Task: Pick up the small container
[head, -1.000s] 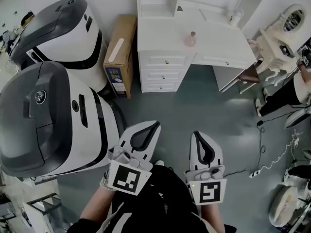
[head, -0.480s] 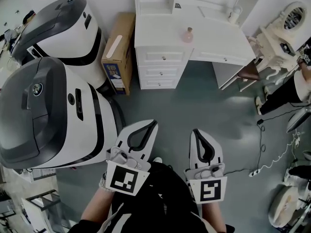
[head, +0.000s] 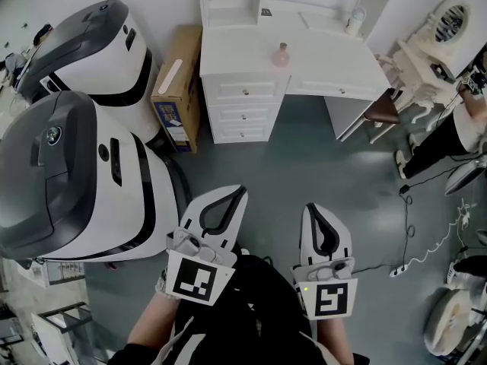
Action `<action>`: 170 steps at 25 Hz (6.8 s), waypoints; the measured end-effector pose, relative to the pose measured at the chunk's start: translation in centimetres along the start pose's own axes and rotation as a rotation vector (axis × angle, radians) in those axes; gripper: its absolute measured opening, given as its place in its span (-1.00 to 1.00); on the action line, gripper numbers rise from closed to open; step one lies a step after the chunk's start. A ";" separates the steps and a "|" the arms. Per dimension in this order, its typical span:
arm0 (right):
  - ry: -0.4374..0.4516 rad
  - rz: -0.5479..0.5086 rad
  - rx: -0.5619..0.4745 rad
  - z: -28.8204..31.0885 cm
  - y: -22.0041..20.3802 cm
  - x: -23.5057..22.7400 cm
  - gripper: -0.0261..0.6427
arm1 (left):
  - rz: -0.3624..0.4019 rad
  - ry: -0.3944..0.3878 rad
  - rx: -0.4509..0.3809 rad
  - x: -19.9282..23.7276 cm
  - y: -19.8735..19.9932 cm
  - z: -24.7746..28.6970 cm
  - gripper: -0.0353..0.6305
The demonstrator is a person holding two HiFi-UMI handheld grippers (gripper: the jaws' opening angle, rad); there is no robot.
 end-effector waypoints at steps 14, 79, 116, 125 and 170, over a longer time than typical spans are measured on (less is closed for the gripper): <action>-0.021 0.024 0.007 -0.2 -0.9 -0.6 -0.91 | 0.017 -0.018 -0.012 -0.7 0.1 0.7 -0.89; -0.127 -0.077 0.085 28.2 2.9 -19.4 -0.91 | -0.011 -0.080 -0.038 17.4 2.3 32.2 -0.89; 0.186 -0.101 0.023 46.2 3.5 -31.6 -0.91 | -0.088 0.218 0.104 24.6 3.1 46.9 -0.89; 0.321 -0.142 -0.005 50.7 3.7 -34.5 -0.91 | -0.106 0.341 0.138 26.1 4.1 50.2 -0.89; 0.443 -0.111 0.094 59.3 0.9 -33.1 -0.91 | -0.141 0.343 0.185 32.3 2.0 54.8 -0.89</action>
Point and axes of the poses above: the fingertips, and each gripper's own axes: z forward along the fingers, x to its left, y out of its top, the point moved 3 cm from there along -z, backward along the fingers, and after that the axes turned 9 degrees about x, right-handed, at the moved point
